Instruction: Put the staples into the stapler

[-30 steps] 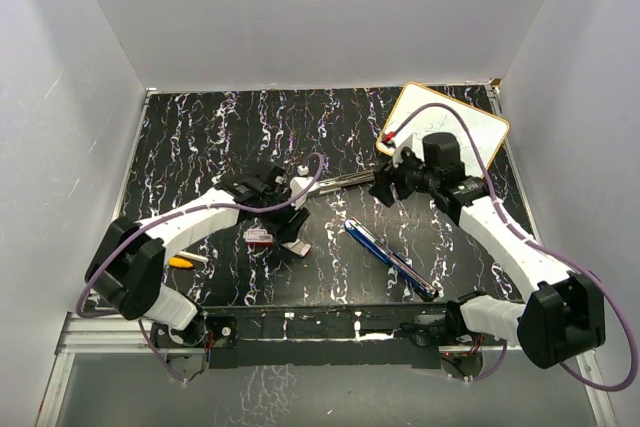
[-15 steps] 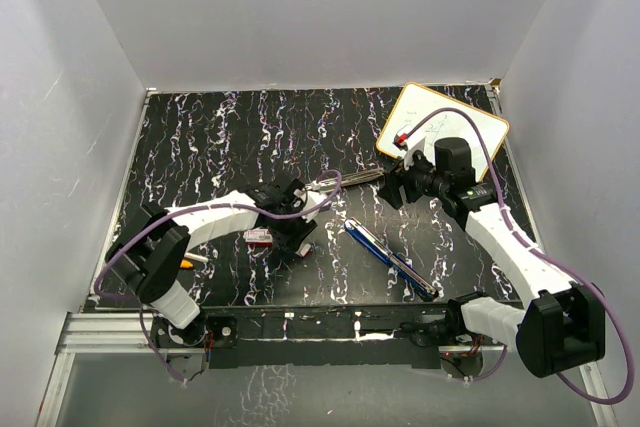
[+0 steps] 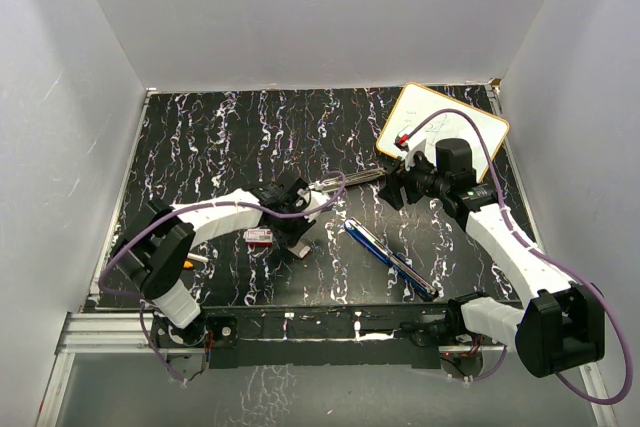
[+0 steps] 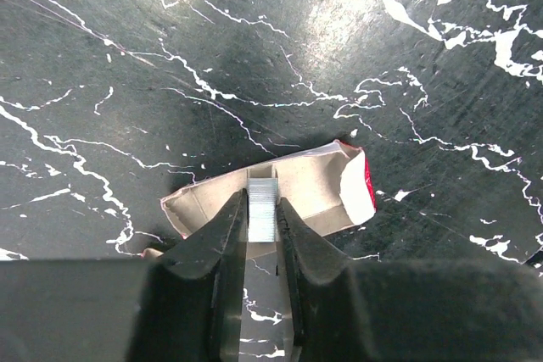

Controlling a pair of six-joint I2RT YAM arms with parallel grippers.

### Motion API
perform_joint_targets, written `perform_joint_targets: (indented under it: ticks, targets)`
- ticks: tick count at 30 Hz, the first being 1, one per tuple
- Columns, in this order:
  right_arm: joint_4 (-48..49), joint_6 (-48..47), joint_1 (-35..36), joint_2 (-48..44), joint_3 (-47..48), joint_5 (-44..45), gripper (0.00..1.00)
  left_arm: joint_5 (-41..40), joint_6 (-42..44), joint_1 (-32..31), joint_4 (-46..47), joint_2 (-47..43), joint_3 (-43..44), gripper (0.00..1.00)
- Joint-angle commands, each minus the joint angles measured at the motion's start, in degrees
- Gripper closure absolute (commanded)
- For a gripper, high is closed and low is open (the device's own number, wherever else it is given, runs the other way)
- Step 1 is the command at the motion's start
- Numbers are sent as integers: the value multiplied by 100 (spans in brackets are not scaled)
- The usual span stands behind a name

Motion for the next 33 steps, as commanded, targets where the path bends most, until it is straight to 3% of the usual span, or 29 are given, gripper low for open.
perform_joint_targets:
  ticks: [1, 7, 12, 24, 26, 31, 33]
  targets:
    - [360, 39, -56, -125, -13, -65, 34, 9, 174, -35, -336, -319, 418, 89]
    - [377, 27, -73, -138, -49, -112, 34, 45, 447, -35, -531, -580, 759, 93]
    - [383, 23, -81, -130, -58, -124, 34, 114, 573, -35, -479, -252, 1095, 93]
    - [415, 1, -137, -182, -110, -99, 34, 352, 815, -34, -338, 506, 1354, 85]
    - [413, -1, -150, -183, -111, -93, 34, 421, 796, -35, -336, 587, 1363, 80]
    - [422, -5, -175, -180, -136, -114, 34, 487, 741, -35, -304, 573, 1347, 56]
    - [422, -12, -181, -181, -137, -130, 34, 467, 729, -35, -275, 572, 1337, 54]
